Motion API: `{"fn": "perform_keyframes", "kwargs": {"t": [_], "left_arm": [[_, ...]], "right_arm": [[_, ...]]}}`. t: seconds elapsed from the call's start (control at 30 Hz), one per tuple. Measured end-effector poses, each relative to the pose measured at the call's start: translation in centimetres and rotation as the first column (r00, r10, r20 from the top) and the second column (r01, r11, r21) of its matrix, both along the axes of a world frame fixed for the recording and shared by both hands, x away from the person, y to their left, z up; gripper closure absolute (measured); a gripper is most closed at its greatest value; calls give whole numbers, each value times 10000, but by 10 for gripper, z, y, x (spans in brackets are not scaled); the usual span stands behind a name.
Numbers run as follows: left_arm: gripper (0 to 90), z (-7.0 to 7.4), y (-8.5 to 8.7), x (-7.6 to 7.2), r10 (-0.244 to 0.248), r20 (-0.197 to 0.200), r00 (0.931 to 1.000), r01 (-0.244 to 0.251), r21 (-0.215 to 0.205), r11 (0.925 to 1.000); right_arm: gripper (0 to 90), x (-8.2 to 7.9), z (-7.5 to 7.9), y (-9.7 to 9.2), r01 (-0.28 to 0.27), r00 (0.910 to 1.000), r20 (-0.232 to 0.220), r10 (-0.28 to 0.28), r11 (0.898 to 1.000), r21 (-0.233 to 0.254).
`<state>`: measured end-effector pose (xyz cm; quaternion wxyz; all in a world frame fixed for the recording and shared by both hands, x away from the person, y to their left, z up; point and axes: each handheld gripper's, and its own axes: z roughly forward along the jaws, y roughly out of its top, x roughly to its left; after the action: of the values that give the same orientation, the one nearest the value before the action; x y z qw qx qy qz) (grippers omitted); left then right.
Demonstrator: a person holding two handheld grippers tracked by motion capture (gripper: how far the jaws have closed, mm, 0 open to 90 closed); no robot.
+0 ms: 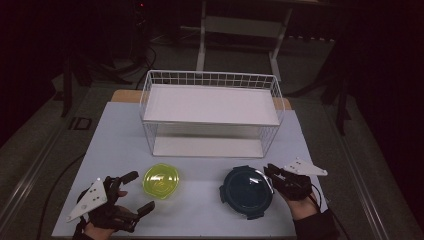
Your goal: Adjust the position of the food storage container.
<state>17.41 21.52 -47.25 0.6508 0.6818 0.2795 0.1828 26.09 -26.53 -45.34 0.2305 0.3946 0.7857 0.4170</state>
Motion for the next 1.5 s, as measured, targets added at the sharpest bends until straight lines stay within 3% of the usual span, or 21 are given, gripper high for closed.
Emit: {"fn": "perform_keyframes", "kwargs": {"t": [0.13,0.27,0.57,1.5], "left_arm": [[0,-1,0,0,-30,-33,10000,30,-6,10000],[0,-1,0,0,-63,-43,10000,63,2,10000],[0,-2,-1,0,-97,-93,9999,97,42,9999],[0,-2,-4,0,-194,-98,9998,195,90,9998]], "right_arm": [[894,8,-9,-3,297,9992,-260,-302,9993,-227],[899,16,-20,-8,572,9958,-693,-595,9978,-349],[900,21,-31,-10,462,9891,-1392,-486,9987,-208],[900,2,-30,-16,672,9868,-1470,-677,9977,-86]]}}
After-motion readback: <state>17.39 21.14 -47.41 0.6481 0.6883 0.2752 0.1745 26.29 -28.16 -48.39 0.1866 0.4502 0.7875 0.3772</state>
